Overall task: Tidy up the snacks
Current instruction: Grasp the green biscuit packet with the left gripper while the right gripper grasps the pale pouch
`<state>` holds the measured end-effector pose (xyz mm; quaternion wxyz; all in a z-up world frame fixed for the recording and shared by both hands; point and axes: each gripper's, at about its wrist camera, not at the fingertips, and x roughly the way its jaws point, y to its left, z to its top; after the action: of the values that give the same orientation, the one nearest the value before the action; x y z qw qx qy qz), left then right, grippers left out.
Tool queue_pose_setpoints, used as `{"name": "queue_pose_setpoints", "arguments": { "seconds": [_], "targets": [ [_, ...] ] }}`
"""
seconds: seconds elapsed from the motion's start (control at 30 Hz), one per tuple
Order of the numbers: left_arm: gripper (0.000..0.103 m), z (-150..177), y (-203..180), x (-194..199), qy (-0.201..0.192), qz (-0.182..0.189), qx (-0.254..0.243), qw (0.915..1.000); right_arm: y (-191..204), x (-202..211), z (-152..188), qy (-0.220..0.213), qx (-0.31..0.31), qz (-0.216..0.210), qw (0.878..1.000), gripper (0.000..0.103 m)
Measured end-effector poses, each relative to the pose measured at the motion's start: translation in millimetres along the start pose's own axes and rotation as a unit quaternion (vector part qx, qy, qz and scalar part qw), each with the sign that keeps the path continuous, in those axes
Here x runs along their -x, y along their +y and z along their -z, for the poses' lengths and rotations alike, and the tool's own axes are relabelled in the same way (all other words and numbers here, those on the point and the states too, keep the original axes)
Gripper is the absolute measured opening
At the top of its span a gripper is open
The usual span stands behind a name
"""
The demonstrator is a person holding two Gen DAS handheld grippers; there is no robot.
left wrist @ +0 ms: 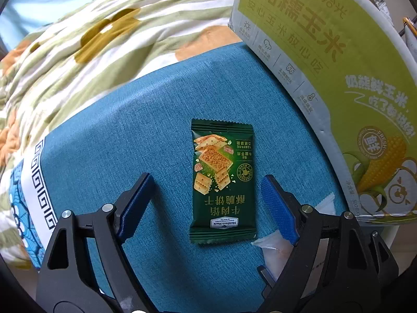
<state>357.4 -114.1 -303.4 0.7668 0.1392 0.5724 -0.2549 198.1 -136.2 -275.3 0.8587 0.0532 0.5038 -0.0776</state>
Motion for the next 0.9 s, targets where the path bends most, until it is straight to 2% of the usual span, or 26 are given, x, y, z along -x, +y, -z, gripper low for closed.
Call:
{"name": "queue_pose_setpoints", "arguments": {
  "seconds": [0.03,0.1,0.17,0.2,0.3,0.67,0.9],
  "targets": [
    [0.081,-1.7,-1.8,-1.1,0.001,-0.003,-0.002,1.0,0.3,0.4,0.2,0.0,0.001,0.0,1.0,0.061],
    [0.069,-3.1,-5.9,-0.6,-0.001,-0.014,-0.01,0.9999,1.4,-0.7,-1.5,0.0,0.002,0.0,1.0,0.061],
    [0.062,-1.9,-12.6,0.0,-0.003,-0.03,-0.03,0.9991,2.1,-0.4,-1.3,0.0,0.001,-0.001,1.0,0.061],
    [0.055,-1.2,-14.3,1.4,-0.005,-0.025,-0.035,0.9991,2.6,-0.1,-1.7,0.0,0.001,-0.001,1.0,0.061],
    [0.043,-0.3,-12.0,3.8,0.005,-0.022,-0.037,0.999,1.9,0.5,-2.6,0.0,0.002,-0.002,1.0,0.061],
    [0.042,39.2,11.6,18.9,0.024,-0.022,-0.024,0.9992,2.8,4.5,-2.0,0.001,0.002,-0.001,1.0,0.061],
    [0.04,64.2,19.2,30.0,0.017,-0.018,-0.008,0.9997,8.6,5.1,-7.9,0.0,0.011,0.0,1.0,0.06]
  ]
}}
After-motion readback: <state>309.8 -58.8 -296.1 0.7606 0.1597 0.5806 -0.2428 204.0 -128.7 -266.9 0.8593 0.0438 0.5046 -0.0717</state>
